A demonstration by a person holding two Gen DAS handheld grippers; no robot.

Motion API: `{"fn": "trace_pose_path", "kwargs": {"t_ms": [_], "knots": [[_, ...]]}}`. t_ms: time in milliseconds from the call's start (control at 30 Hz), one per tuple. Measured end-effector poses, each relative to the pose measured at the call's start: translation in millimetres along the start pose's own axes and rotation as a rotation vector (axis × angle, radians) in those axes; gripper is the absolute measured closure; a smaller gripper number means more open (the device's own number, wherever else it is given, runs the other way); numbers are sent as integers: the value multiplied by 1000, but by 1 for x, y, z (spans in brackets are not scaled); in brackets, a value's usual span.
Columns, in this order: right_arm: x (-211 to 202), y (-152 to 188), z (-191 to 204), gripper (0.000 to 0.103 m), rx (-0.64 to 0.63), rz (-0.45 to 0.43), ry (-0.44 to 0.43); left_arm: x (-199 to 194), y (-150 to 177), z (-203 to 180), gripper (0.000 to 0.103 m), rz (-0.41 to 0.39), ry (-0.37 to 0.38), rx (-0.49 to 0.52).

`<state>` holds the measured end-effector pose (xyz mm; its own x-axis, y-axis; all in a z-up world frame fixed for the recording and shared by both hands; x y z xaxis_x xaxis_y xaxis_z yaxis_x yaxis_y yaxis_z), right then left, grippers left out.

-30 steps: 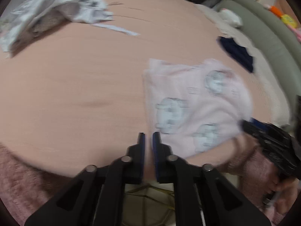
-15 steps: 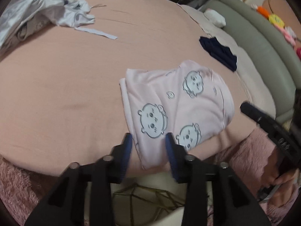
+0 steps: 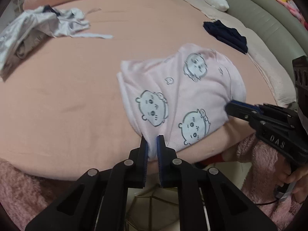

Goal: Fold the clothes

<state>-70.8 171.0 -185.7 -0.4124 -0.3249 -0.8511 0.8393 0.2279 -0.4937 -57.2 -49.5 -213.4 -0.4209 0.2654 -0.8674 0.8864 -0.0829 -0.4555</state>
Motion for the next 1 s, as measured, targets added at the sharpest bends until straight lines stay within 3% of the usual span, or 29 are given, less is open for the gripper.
{"fn": "trace_pose_path", "kwargs": {"t_ms": [167, 267, 333, 367, 433, 467, 500, 600, 633, 667, 800, 867, 933, 967, 1000], "knots": [[6, 3, -9, 103, 40, 25, -51, 3, -5, 30, 103, 26, -66, -73], [2, 3, -8, 100, 43, 26, -68, -2, -12, 47, 102, -2, 50, -203], [-11, 1, -6, 99, 55, 7, -110, -10, -22, 51, 101, -47, 80, -217], [-18, -2, -4, 99, 55, -16, -126, -12, -29, 50, 96, -62, 83, -199], [-30, -12, -1, 97, 39, -61, -127, -8, -42, 43, 72, -70, 112, -163], [-31, -17, 0, 94, 23, -65, -113, -6, -49, 39, 52, -71, 128, -144], [-30, -22, 0, 93, 10, -63, -97, -1, -54, 33, 50, -72, 132, -123], [-17, -30, -4, 92, -22, -25, -49, 21, -67, 22, 54, -61, 52, -31], [-12, -31, -6, 92, -22, -19, -41, 27, -70, 20, 61, -55, 52, -16], [-10, -32, -9, 92, -16, -14, -38, 29, -73, 19, 77, -49, 60, -9], [-22, -42, -9, 91, -12, -30, 13, 29, -84, 30, 77, -78, 45, -41], [-31, -52, -9, 77, -12, -57, 12, 33, -91, 34, 73, -75, 60, -59], [-29, -63, -15, 72, 5, -64, -9, 42, -96, 30, 70, -72, 36, -29], [-24, -68, -18, 72, 10, -55, -13, 46, -99, 28, 78, -70, 23, -14], [-15, -72, -21, 72, 3, -35, -5, 48, -100, 26, 95, -74, 10, -7]]}}
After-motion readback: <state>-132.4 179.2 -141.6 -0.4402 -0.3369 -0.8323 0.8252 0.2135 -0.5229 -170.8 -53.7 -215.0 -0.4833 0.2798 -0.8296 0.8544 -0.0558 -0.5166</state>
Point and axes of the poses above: each gripper's, at about its wrist camera, not at the fingertips, and x roughly the way its jaws point, z to its left, y to its underside, the point moved 4 cm from there along x, roughly the way its jaws point, and after that the axes turned 1 degree about -z, right-handed, at the moved point
